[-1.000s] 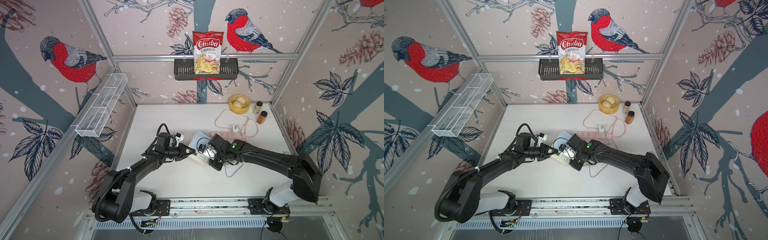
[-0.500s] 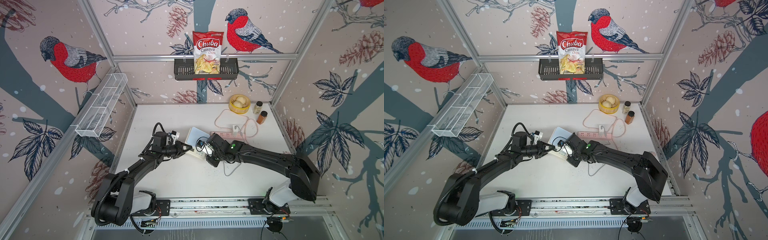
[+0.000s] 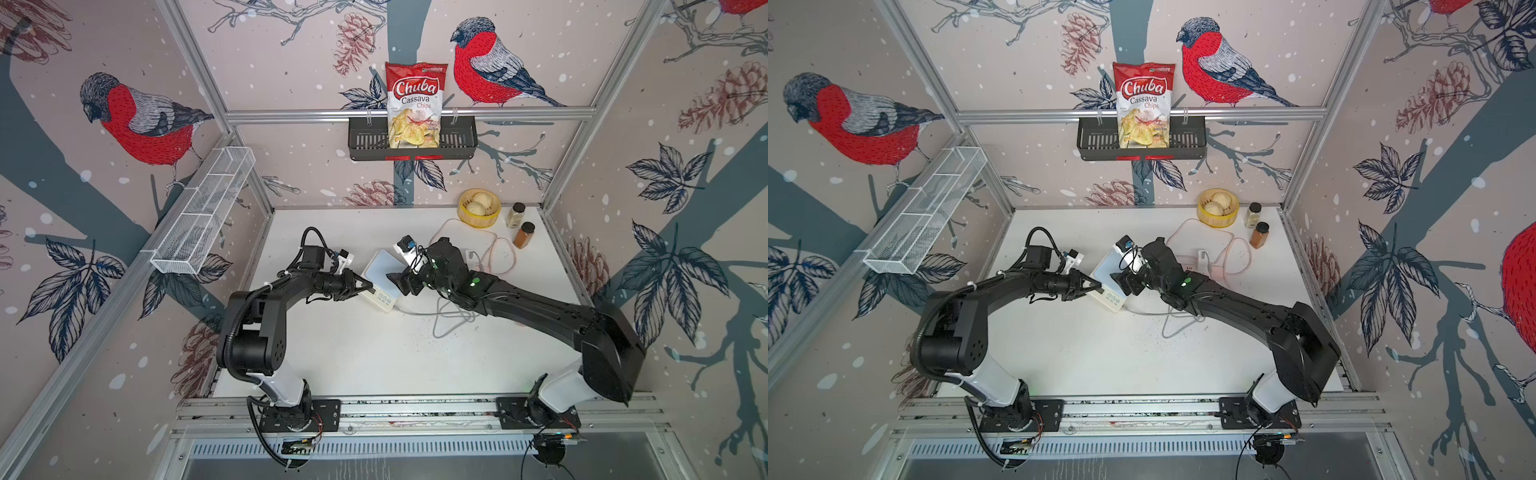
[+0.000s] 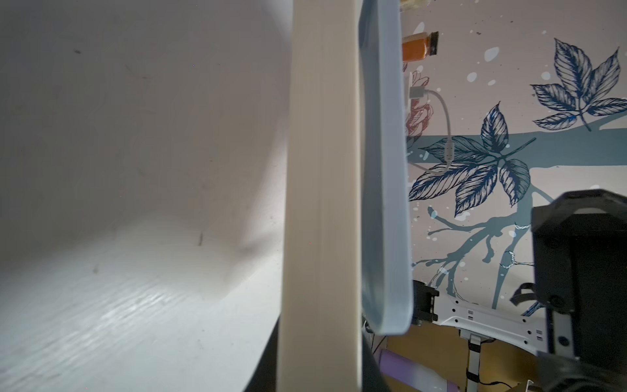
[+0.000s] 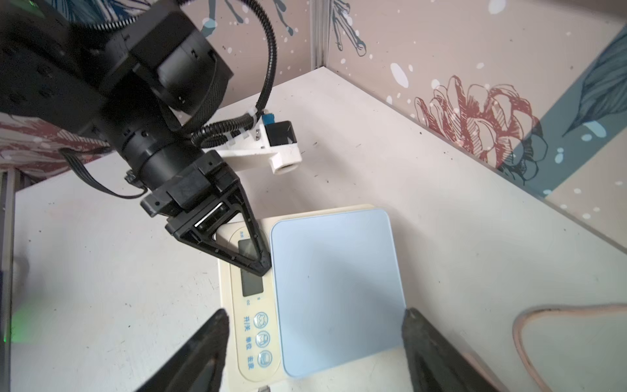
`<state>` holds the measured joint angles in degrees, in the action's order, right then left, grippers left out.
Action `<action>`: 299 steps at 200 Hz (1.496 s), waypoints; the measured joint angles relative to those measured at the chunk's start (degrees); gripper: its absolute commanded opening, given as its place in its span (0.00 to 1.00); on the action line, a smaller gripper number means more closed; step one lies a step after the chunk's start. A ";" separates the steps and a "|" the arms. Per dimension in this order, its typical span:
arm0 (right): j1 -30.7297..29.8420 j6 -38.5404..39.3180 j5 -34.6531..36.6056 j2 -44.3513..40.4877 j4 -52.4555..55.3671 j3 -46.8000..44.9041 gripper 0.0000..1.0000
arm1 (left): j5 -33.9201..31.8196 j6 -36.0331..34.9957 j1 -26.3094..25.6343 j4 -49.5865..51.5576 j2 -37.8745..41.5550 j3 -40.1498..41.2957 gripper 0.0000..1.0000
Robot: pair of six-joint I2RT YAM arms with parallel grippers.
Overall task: Charge the electronic scale
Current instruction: Place the electronic scale at the center of the board.
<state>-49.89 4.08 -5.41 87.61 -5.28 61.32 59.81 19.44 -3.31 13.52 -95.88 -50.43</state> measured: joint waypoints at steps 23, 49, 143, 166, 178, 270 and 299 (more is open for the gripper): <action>1.95 -2.69 1.27 -1.25 0.31 -0.92 0.82 | 0.55 -3.43 1.29 0.09 -4.92 -0.63 0.00; 3.06 -4.70 3.54 -1.51 1.99 -1.03 0.83 | 2.51 -4.90 2.69 -2.91 -8.63 -1.18 0.03; 5.35 -8.74 7.50 -2.27 5.75 -0.07 0.85 | -4.52 -5.88 5.14 -8.13 -11.13 -0.26 0.57; 6.14 -9.55 9.66 -4.22 5.75 -1.07 0.88 | -5.77 -6.29 5.35 -8.00 -9.75 -0.79 0.97; 6.60 -10.05 11.30 -5.73 5.73 -2.03 0.89 | -6.38 -6.80 5.35 -8.00 -8.63 -1.49 0.97; 23.89 -15.26 32.85 -22.51 2.47 -12.66 1.00 | -26.43 -13.49 5.70 0.90 3.89 -4.57 0.98; 33.00 -18.71 37.18 -28.87 -0.94 -20.83 1.00 | -34.34 -14.67 5.73 -0.50 11.28 -2.47 0.98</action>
<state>-16.88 -14.63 31.77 58.74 -6.22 40.49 25.47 4.78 2.42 13.02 -84.60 -52.90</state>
